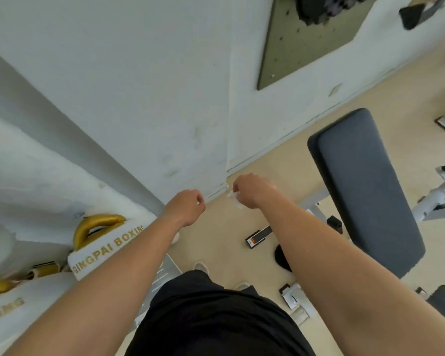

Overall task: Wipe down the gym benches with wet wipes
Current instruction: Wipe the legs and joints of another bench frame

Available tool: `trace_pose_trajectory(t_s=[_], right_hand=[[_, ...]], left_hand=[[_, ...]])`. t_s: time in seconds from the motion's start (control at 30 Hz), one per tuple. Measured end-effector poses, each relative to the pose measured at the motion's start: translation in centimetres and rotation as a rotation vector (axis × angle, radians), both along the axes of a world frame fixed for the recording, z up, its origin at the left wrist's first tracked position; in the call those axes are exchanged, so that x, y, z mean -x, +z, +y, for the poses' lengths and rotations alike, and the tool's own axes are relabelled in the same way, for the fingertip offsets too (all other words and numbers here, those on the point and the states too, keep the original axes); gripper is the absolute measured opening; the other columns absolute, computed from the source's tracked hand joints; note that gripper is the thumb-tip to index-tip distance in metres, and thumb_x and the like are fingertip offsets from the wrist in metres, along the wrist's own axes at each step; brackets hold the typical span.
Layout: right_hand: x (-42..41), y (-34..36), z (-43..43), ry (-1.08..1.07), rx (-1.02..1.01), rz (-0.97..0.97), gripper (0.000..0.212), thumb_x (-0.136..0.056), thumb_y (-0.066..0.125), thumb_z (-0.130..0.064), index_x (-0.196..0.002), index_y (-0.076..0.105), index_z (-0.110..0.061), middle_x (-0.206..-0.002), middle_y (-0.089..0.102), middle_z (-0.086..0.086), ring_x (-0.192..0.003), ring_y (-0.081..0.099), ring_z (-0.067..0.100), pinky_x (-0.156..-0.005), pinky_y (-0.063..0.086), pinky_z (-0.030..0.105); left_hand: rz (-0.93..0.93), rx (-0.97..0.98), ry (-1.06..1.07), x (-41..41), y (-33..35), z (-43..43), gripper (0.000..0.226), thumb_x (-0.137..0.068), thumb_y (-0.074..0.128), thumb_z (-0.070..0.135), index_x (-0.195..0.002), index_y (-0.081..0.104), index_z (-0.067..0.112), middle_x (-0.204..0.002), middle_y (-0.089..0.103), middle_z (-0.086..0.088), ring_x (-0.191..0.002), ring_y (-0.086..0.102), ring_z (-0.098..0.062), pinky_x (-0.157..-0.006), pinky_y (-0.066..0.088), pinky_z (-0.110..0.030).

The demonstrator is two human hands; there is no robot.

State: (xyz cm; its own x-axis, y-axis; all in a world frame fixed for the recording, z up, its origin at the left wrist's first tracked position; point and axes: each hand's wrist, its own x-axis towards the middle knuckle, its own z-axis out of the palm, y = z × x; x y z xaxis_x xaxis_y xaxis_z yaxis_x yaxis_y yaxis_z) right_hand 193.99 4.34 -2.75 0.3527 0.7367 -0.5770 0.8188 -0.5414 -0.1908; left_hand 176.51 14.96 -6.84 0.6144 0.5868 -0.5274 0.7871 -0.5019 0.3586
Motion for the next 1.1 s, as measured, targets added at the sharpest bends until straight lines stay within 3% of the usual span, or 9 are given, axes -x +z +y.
trace_pose_trajectory(t_s=[0.3,0.5,0.63,0.73,0.83,0.93,1.1], right_hand=[[8.9,1.2,10.1,0.516,-0.002,-0.09,0.038,-0.094,0.051,-0.014,-0.126,0.064,-0.03,-0.129,0.063,-0.003,-0.115,0.062,0.024,-0.093,0.053,0.039],[15.5,3.2,14.0,0.967,-0.031,-0.127,0.041,-0.095,0.048,-0.018,-0.132,0.058,-0.032,-0.128,0.06,-0.003,-0.112,0.061,0.024,-0.088,0.053,0.038],[21.8,3.9,13.1,1.25,-0.08,-0.126,0.036,-0.097,0.05,-0.024,-0.131,0.059,-0.032,-0.125,0.061,-0.001,-0.107,0.061,0.024,-0.08,0.05,0.035],[26.8,4.6,10.9,1.438,-0.114,-0.087,0.039,-0.099,0.05,-0.027,-0.138,0.055,-0.034,-0.129,0.057,-0.001,-0.115,0.056,0.024,-0.08,0.042,0.033],[31.7,4.7,8.3,1.596,-0.125,-0.085,0.036,-0.1,0.05,-0.024,-0.135,0.058,-0.028,-0.121,0.063,-0.001,-0.102,0.058,0.021,-0.077,0.042,0.031],[36.5,4.7,5.0,1.737,-0.13,-0.087,0.032,-0.097,0.052,-0.02,-0.127,0.062,-0.023,-0.117,0.065,0.0,-0.1,0.062,0.022,-0.081,0.052,0.036],[44.3,4.3,-0.8,1.95,-0.124,-0.066,0.03,-0.096,0.049,-0.02,-0.121,0.065,-0.022,-0.113,0.067,0.002,-0.095,0.063,0.022,-0.084,0.055,0.04]], left_hand=[[-0.036,0.02,0.438,10.0,1.4,2.1,0.015,-0.095,0.051,0.033,-0.104,0.062,0.026,-0.109,0.064,0.004,-0.097,0.059,-0.018,-0.086,0.052,-0.037],[-0.106,-0.048,0.812,15.6,2.9,-1.9,0.026,-0.101,0.051,0.035,-0.121,0.062,0.024,-0.117,0.063,0.001,-0.099,0.058,-0.02,-0.086,0.047,-0.035],[-0.086,-0.059,1.043,19.7,2.8,-7.3,0.025,-0.099,0.053,0.034,-0.119,0.061,0.023,-0.119,0.063,0.0,-0.104,0.06,-0.02,-0.088,0.05,-0.035],[-0.058,-0.067,1.177,22.6,3.0,-12.0,0.02,-0.097,0.052,0.031,-0.11,0.063,0.021,-0.11,0.064,0.001,-0.103,0.062,-0.021,-0.091,0.052,-0.04],[-0.024,-0.066,1.312,26.0,3.0,-16.4,0.011,-0.097,0.05,0.029,-0.096,0.059,0.023,-0.108,0.064,0.001,-0.101,0.06,-0.02,-0.087,0.051,-0.038],[-0.031,-0.049,1.494,29.2,3.0,-21.4,0.018,-0.098,0.05,0.031,-0.107,0.061,0.022,-0.111,0.064,0.001,-0.098,0.058,-0.018,-0.085,0.05,-0.036],[0.002,-0.01,1.74,33.7,2.9,-29.5,0.027,-0.099,0.05,0.029,-0.117,0.064,0.014,-0.117,0.065,-0.004,-0.106,0.061,-0.024,-0.086,0.049,-0.035]])
